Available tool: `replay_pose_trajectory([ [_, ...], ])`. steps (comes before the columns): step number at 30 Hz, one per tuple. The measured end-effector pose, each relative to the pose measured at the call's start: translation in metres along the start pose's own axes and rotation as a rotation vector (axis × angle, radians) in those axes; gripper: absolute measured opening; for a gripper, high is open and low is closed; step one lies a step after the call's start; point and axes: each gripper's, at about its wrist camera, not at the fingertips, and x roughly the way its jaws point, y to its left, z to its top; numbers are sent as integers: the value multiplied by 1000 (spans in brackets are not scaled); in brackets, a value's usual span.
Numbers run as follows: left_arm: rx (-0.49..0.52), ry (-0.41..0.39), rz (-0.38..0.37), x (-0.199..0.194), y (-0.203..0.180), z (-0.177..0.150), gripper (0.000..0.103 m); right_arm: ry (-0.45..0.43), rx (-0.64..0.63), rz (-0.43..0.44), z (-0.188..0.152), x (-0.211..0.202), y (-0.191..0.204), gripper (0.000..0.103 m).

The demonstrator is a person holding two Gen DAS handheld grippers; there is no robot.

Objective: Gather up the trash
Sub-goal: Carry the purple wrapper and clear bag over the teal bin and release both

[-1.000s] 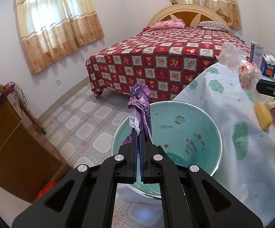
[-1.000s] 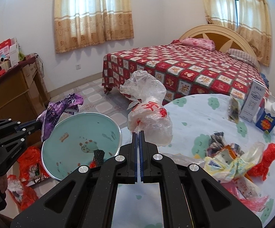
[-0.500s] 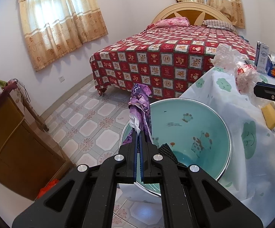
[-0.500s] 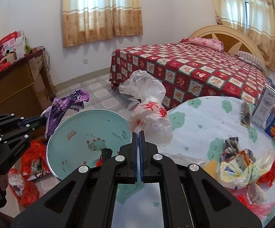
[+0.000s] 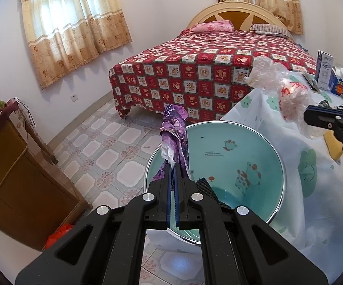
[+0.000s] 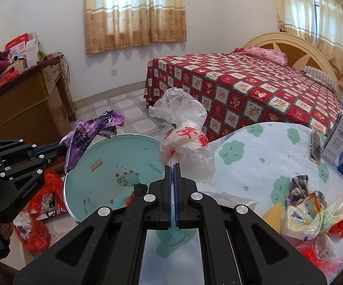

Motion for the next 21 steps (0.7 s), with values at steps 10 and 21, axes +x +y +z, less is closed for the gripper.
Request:
replay_pose_trajectory([
  [10,11,-1,-48,-2,-10,-3,30,12,0,32,-4,4,6,12],
  [21,19,-4,-35,-5,-11,-5,42,11,23,12,-10,-1,1,15],
])
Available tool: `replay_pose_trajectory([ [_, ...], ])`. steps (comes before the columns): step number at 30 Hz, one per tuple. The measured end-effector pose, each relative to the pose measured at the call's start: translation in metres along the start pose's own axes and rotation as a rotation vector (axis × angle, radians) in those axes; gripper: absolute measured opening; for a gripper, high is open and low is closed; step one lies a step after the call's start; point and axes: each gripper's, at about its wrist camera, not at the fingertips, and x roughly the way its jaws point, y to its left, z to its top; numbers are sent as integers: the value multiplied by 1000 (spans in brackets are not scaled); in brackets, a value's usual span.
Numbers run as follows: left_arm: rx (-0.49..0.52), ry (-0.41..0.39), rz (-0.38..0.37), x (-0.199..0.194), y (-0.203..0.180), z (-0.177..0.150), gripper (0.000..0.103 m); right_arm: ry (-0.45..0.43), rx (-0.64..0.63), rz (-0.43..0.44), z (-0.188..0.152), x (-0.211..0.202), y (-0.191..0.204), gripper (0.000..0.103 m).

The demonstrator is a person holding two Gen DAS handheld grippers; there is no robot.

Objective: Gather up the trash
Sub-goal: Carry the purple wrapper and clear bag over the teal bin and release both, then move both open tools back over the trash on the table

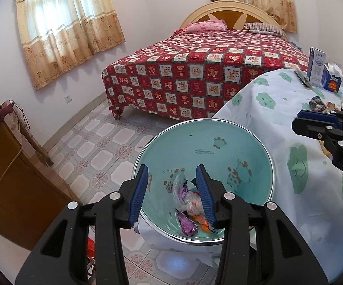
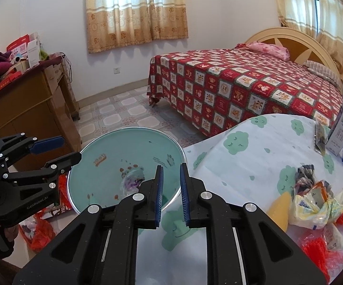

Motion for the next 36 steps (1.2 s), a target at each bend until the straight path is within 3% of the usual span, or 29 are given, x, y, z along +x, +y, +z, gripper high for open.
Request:
replay_pose_trajectory([
  [4,1,-8,3,-3,-1,1,43,-9,4,-7,-1,-6,-2,17],
  [8,3,-17,12,-5,-5,1,55,-21,15,-21,-3,-15,-6,19],
  [17,52,-13,-24,-9,-34,-4,56,-41,56,-106,-20,-51,-24,23],
  [36,204,-39,-163,-26,-137,-6,56,-56,295,-370,-105,-148,-124,26],
])
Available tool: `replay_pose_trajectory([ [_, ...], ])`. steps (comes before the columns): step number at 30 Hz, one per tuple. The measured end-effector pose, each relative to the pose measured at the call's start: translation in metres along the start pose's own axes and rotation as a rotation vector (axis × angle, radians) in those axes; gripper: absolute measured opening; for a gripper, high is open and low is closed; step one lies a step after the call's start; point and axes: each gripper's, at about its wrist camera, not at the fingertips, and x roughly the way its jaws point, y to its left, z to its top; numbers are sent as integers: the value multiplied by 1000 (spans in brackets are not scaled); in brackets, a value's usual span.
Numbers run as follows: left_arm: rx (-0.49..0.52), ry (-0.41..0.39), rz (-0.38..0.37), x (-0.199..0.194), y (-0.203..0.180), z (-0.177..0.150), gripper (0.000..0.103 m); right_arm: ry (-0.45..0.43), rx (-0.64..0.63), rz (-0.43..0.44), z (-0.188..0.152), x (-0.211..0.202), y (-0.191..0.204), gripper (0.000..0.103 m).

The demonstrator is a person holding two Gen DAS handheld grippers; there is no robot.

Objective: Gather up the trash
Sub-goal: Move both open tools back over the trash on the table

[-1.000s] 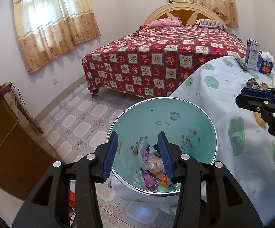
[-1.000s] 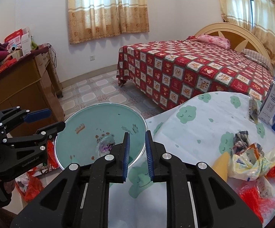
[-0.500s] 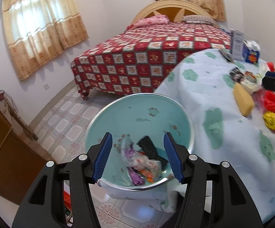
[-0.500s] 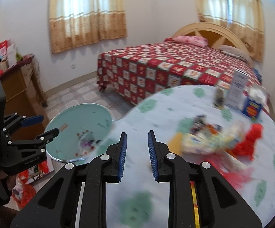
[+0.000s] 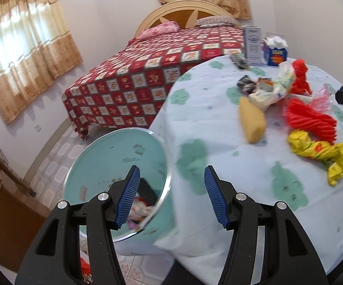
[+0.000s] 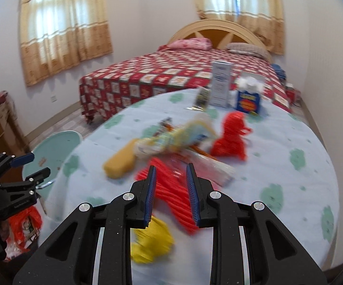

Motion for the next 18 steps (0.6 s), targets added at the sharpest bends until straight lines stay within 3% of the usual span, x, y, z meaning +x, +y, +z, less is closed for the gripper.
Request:
replay_pose_trajectory([
  [6,29,-21,-57,5,-37,18,56,32,77,-85,-19,-5,-42,26],
  [18,61,47,-155,44,-86,37,54,50,146,-61,-39,6,-77,28],
])
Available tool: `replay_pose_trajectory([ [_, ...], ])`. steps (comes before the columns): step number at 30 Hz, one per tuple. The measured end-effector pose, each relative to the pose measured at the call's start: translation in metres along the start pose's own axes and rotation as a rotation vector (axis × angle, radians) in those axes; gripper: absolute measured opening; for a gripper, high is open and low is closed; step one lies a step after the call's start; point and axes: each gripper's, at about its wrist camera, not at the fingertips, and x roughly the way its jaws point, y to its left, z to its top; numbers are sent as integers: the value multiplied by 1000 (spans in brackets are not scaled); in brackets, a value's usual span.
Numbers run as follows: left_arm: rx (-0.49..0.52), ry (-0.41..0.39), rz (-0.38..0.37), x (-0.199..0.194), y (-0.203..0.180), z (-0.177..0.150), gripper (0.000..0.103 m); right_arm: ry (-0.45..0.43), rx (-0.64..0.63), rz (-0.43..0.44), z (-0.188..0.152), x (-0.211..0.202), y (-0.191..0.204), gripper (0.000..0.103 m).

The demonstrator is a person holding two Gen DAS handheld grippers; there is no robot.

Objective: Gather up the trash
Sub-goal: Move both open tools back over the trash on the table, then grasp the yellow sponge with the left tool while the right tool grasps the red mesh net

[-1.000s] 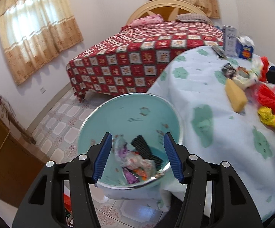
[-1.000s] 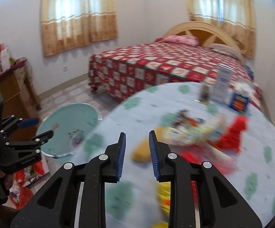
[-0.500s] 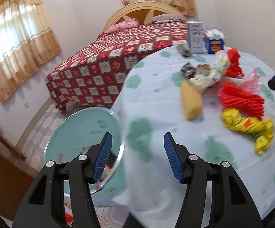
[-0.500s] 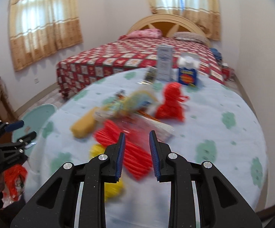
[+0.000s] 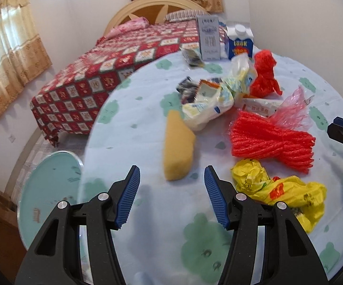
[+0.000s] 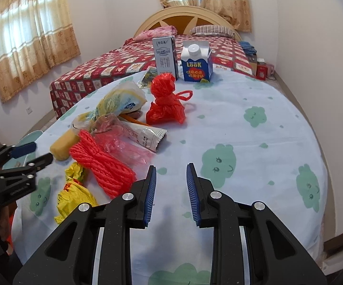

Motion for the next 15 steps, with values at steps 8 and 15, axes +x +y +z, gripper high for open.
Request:
replay_pose_trajectory([
  [8,-10,27,-56,13,4,-2,9,3,17,35,-3,1,6,31],
  [15,18,-17,-34,-18,18,-15,8,7,-16,63,-1,3,23,31],
])
